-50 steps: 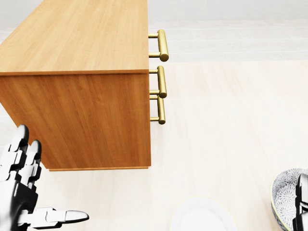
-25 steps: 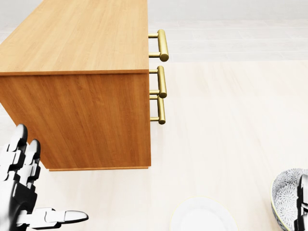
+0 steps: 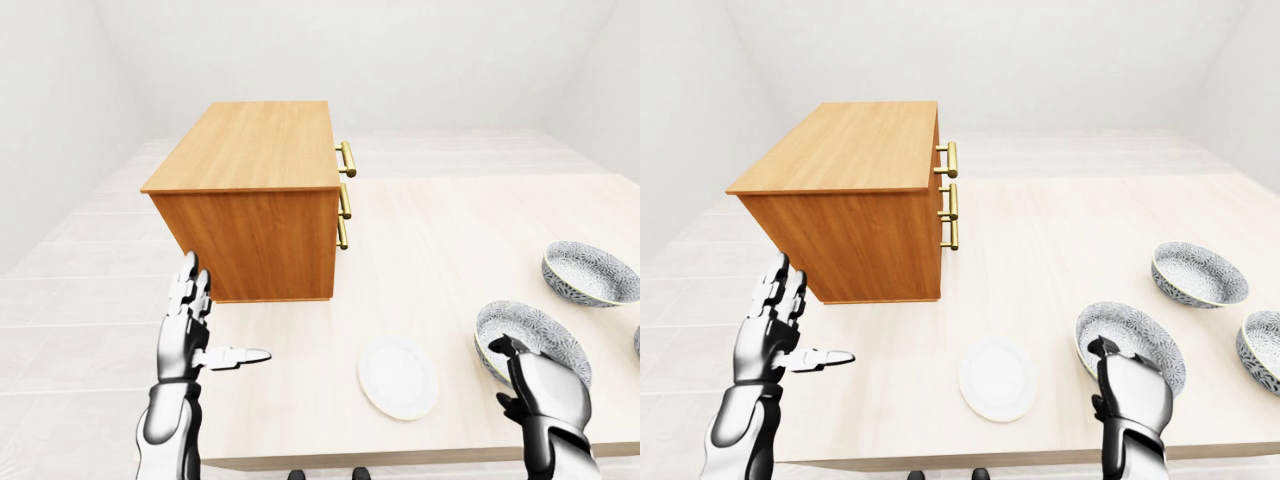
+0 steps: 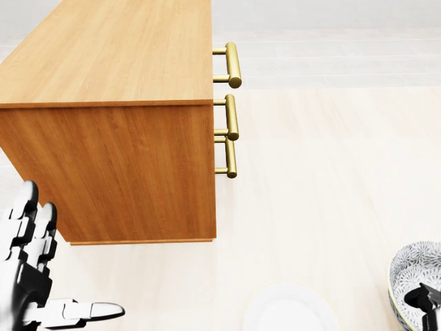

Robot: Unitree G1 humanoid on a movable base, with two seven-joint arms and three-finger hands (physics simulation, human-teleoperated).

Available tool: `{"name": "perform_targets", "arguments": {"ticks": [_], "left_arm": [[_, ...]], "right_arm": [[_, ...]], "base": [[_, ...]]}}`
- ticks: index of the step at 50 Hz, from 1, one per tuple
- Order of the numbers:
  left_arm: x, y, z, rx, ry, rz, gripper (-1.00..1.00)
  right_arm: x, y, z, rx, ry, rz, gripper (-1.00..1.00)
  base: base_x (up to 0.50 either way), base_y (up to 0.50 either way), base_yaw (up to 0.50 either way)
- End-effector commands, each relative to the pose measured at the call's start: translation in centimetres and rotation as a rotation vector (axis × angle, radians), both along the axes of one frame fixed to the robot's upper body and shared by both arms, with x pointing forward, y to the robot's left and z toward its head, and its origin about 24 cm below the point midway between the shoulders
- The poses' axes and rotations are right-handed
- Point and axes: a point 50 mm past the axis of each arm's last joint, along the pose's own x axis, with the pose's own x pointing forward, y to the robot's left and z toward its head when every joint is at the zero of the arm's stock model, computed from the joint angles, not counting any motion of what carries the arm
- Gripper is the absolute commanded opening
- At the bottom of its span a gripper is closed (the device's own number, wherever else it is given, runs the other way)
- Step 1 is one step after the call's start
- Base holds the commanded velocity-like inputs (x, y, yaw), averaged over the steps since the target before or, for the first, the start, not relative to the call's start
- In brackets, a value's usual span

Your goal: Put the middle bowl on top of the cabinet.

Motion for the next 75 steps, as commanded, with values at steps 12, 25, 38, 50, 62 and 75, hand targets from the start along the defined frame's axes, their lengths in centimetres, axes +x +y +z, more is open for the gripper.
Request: {"name": "perform_targets", "arguments": {"ticks": [12, 25, 38, 50, 62, 75], "left_arm": [[0.0, 0.1, -0.1, -0.001, 0.005, 0.005, 1.0], [-0.2, 0.2, 0.0, -0.002, 0.001, 0.006, 1.0], [-0.3, 0.2, 0.1, -0.001, -0.004, 0.005, 1.0], [-0.3, 0.2, 0.5, 0.005, -0.018, 0.004, 1.0], [-0.3, 0.2, 0.5, 0.006, -0.019, 0.005, 1.0], [-0.5, 0.3, 0.1, 0.005, -0.002, 0.005, 1.0]], "right_arm": [[-0.3, -0.1, 0.6, 0.001, -0.01, -0.011, -0.31], [-0.7, -0.1, 0.8, -0.002, -0.013, -0.026, -0.98], [-0.8, -0.2, 1.3, -0.002, -0.021, -0.037, -1.0], [-0.8, -0.4, 2.6, -0.009, -0.038, -0.045, -1.0], [0.0, -0.5, 4.6, -0.007, -0.077, -0.031, -1.0], [3.1, 0.7, 8.4, -0.003, -0.155, 0.085, -1.0]], "base": [[0.0, 0.0, 0.0], [0.0, 0.0, 0.0], [0.0, 0.0, 0.0], [0.0, 0.0, 0.0], [0.0, 0.0, 0.0], [0.0, 0.0, 0.0]]}}
